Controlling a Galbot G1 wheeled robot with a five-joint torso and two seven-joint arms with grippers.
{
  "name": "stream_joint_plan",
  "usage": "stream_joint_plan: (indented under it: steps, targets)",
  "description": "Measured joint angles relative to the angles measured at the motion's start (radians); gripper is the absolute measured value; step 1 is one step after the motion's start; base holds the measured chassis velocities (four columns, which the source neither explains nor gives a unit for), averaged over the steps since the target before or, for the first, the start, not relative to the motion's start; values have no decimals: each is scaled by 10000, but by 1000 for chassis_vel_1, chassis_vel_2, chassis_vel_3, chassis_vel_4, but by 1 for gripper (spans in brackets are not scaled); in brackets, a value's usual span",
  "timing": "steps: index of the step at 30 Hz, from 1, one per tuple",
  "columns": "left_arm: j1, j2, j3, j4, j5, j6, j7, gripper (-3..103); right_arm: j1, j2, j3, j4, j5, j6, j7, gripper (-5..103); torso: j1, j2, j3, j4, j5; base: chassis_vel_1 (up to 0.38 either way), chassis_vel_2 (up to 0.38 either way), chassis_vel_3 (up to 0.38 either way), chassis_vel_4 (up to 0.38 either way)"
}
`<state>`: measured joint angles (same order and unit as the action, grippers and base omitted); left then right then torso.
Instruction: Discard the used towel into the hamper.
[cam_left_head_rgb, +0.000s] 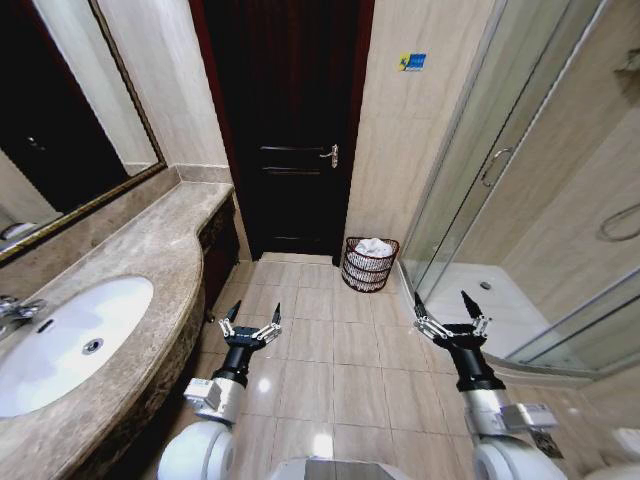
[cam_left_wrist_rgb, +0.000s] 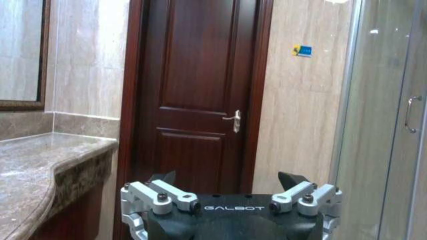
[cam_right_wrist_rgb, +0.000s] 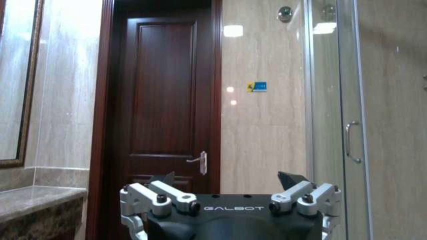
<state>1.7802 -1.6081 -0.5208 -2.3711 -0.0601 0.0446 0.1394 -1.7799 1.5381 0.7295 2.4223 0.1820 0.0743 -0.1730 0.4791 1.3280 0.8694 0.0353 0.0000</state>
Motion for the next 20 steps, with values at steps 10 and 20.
stream_joint_plan:
  steps: [10, 20]
  targets:
    - [0, 0, 0, 0, 0, 0, 0, 100, 0, 0, 0, 0, 0, 0, 0, 100, 0, 0, 0, 0, 0, 0, 0, 0, 0]
    - [0, 0, 0, 1, 0, 0, 0, 100, 0, 0, 0, 0, 0, 0, 0, 100, 0, 0, 0, 0, 0, 0, 0, 0, 0]
